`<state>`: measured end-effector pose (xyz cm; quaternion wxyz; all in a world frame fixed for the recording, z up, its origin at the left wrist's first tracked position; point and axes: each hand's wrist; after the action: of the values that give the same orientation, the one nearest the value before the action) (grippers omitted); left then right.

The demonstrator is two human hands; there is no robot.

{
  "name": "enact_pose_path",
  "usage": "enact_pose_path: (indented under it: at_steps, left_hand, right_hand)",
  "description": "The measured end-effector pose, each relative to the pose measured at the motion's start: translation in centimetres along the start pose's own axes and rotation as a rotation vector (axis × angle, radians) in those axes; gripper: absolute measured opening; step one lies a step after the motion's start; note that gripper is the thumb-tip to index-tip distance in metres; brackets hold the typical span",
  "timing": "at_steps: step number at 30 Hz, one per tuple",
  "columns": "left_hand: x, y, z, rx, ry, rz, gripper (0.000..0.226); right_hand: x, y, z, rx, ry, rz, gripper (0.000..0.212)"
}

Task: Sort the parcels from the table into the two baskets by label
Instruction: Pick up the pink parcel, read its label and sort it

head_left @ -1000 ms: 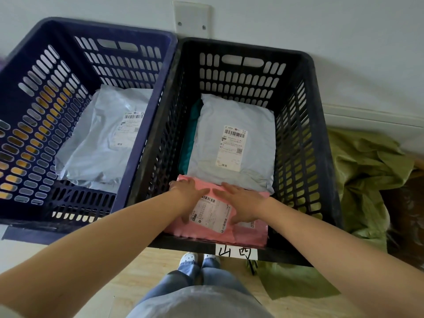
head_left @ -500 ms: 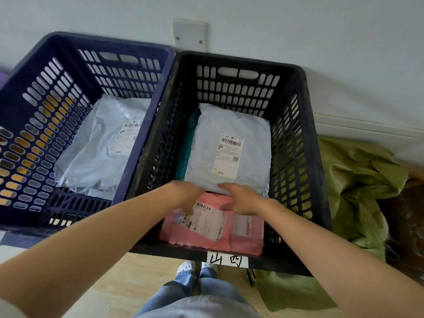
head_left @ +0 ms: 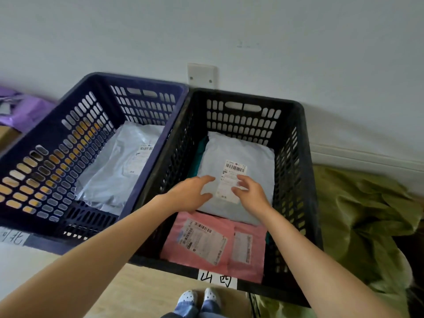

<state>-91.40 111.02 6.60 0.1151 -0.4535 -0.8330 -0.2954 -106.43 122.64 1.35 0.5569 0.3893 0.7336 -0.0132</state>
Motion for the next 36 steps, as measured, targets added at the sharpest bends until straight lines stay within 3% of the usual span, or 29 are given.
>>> enact_pose_path:
  at_steps: [15,27,36]
  left_hand:
    - [-2.5,5.5,-6.7,0.525,0.359,0.084,0.048]
    - [-16.5,18.4,-12.1,0.781,0.439,-0.003,0.046]
    - [-30.3,29.7,-14.2,0.887,0.466,-0.093,0.041]
  right_hand:
    - [-9.2,1.2,4.0,0.079,-0.179,-0.203,0.04]
    - [-19.9,5.8,19.3,0.083,-0.13,-0.398,0.042]
    - [-25.8,9.7,34.2,-0.027,-0.113,-0.505,0.037]
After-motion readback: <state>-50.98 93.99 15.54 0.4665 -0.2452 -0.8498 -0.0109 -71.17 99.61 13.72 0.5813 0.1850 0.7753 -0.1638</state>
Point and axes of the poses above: each hand's wrist, its own y-axis away from the middle knuckle, its own z-axis out of the palm, x = y × z, and after that the axes turned 3 degrees about z, right-handed
